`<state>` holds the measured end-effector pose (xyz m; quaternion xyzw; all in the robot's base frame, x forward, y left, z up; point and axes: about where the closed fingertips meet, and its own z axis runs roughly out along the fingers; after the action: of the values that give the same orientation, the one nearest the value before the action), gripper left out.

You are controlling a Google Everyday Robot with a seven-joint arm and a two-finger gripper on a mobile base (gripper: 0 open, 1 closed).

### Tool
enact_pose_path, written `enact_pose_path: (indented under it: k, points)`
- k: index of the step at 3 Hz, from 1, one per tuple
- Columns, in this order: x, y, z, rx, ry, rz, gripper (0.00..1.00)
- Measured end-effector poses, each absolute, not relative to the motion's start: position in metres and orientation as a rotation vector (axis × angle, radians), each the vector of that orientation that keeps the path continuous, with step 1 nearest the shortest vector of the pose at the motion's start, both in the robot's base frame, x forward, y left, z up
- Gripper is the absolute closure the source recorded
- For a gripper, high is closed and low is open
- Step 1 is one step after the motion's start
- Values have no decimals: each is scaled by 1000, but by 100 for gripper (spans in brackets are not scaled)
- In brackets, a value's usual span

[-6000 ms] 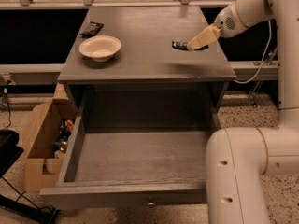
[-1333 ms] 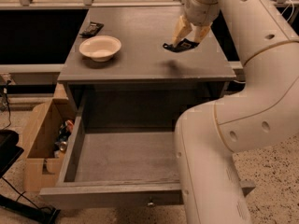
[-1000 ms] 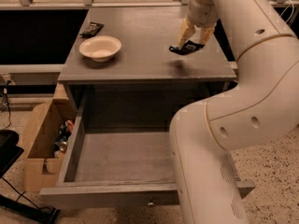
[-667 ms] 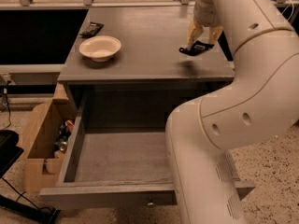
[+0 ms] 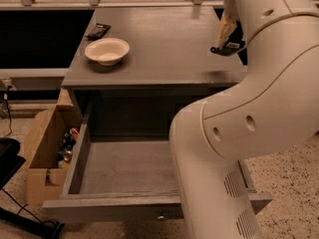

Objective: Place rxbar blueberry into top drawer

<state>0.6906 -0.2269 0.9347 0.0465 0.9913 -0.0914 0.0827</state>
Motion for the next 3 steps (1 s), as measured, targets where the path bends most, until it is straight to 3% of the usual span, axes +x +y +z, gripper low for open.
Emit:
enact_pose_path:
  k: [1,3]
  points:
    - [665,-247,957,111,2958,-209,100]
    - [594,-276,971,-31,2958,184,100]
